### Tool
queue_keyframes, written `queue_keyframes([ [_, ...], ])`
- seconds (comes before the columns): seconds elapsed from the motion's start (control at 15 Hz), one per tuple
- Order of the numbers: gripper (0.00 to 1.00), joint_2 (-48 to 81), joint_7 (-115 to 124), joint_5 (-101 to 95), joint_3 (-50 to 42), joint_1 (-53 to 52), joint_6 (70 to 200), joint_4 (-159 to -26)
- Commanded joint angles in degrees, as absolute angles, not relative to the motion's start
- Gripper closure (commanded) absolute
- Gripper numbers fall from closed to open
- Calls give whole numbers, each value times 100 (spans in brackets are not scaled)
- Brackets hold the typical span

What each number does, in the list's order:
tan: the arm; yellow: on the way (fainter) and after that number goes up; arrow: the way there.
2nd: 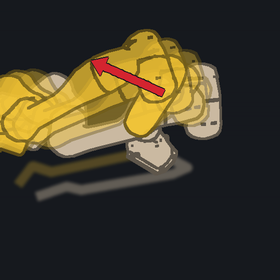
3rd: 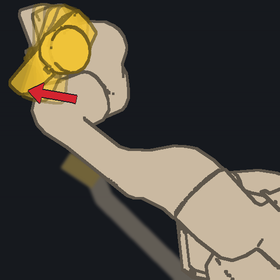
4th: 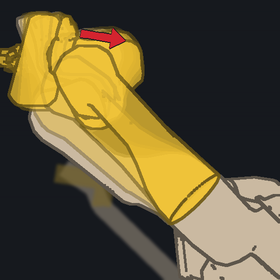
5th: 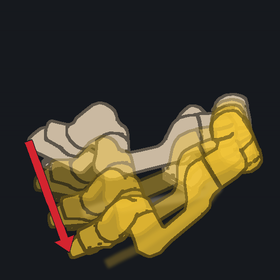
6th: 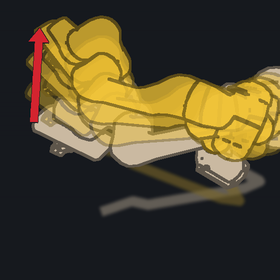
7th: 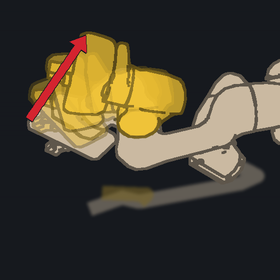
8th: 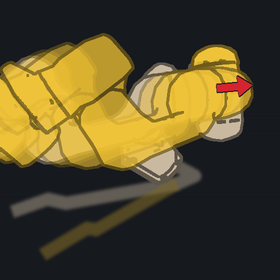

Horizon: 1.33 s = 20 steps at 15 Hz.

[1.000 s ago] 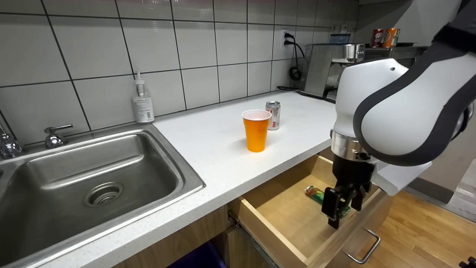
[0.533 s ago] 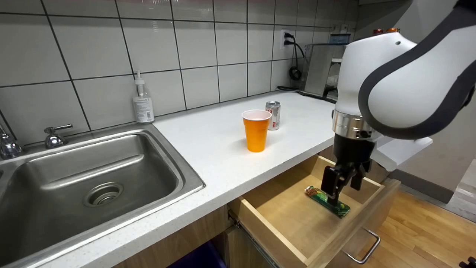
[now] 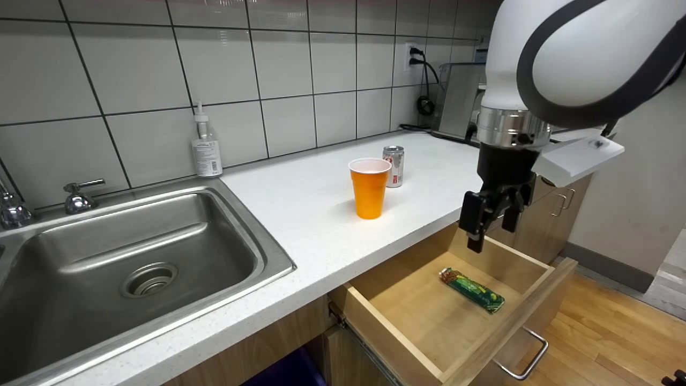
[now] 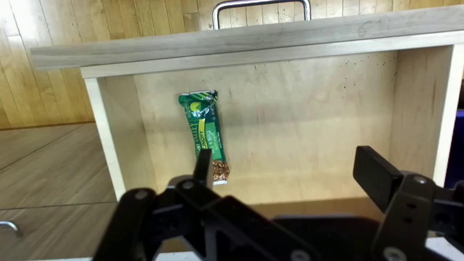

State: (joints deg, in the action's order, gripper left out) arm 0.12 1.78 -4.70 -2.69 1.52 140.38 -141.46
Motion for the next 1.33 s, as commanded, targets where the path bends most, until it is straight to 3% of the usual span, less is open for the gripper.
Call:
queue_keyframes([
  [0.0,0,-96,226,-572,-361,281,13683,-13765],
  [1.27,0,-189,271,-668,-397,300,13947,-13800],
])
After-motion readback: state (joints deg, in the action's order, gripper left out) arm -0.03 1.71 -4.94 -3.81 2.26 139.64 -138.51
